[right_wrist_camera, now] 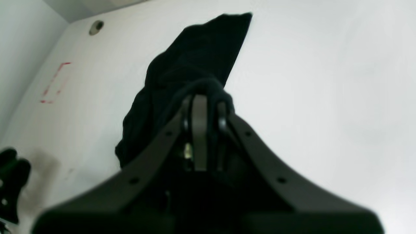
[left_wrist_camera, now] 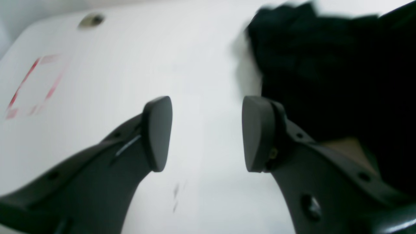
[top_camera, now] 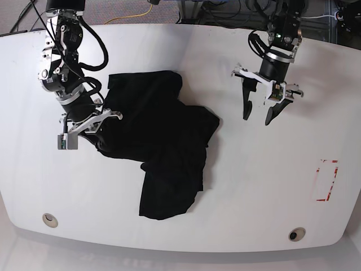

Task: Layout the t-shirt on the table in an organized manner, then fold the t-shirt properly
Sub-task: 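Reach the left gripper to the shirt's other edge and grasp it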

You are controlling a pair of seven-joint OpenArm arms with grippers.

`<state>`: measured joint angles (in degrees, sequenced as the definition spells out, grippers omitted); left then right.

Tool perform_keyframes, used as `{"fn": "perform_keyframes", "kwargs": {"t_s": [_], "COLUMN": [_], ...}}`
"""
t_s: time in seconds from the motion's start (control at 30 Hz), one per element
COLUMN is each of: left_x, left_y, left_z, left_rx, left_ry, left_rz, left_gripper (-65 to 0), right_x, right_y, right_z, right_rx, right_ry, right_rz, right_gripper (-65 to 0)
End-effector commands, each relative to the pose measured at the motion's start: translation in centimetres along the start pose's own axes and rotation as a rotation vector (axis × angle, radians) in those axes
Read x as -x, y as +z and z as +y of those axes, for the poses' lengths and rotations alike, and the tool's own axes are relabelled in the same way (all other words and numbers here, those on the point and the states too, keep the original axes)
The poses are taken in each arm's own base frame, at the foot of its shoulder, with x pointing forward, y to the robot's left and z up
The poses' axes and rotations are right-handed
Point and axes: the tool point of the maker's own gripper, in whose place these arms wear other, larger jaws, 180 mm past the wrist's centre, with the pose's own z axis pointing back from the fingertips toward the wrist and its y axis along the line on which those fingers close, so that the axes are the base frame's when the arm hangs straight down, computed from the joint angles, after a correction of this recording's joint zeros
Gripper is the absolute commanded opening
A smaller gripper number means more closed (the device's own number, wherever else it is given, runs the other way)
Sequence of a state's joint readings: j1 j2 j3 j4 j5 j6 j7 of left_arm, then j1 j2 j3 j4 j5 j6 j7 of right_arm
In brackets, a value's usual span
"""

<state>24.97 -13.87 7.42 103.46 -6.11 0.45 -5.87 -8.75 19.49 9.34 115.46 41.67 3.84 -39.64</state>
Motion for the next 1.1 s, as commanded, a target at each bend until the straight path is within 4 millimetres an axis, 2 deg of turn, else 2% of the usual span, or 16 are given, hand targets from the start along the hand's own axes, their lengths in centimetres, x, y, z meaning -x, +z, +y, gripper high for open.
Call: {"fn": "perform_keyframes", "kwargs": {"t_s": [0.0,0.4,0.53,0.73,1.07], "left_x": [-0.7,-2.2,-2.5,-1.4,0.9], "left_y": [0.1,-1.3,-2.1,-3.8,-6.2], "left_z": [-0.6,-6.6,-8.2,-8.4,-6.9], "left_rx": [0.017,0.173,0.201,0.194,0.165], "left_ry": [0.004,0.047,0.125,0.169,0.291], "left_rz": [-0.018,-0.057,-0.056,0.008,0.071], "left_gripper": [-32.5,-32.4,-32.4,-32.4,-32.4], "right_x": [-2.3,-2.8,-2.7,-2.5,-2.4], "right_y": [0.3,0.6,0.6,0.7,0.6], "right_z": [0.1,-0.6,-0.7,-0.7,-0.6], "right_rx": [-0.011,0.002,0.001,0.002,0.0], "right_ry": [0.044,0.093,0.095,0.094,0.09], "right_rz": [-0.059,-0.048,-0.044,-0.04,-0.038], "right_gripper": [-65.0,-65.0,-65.0,-65.0,-65.0]}}
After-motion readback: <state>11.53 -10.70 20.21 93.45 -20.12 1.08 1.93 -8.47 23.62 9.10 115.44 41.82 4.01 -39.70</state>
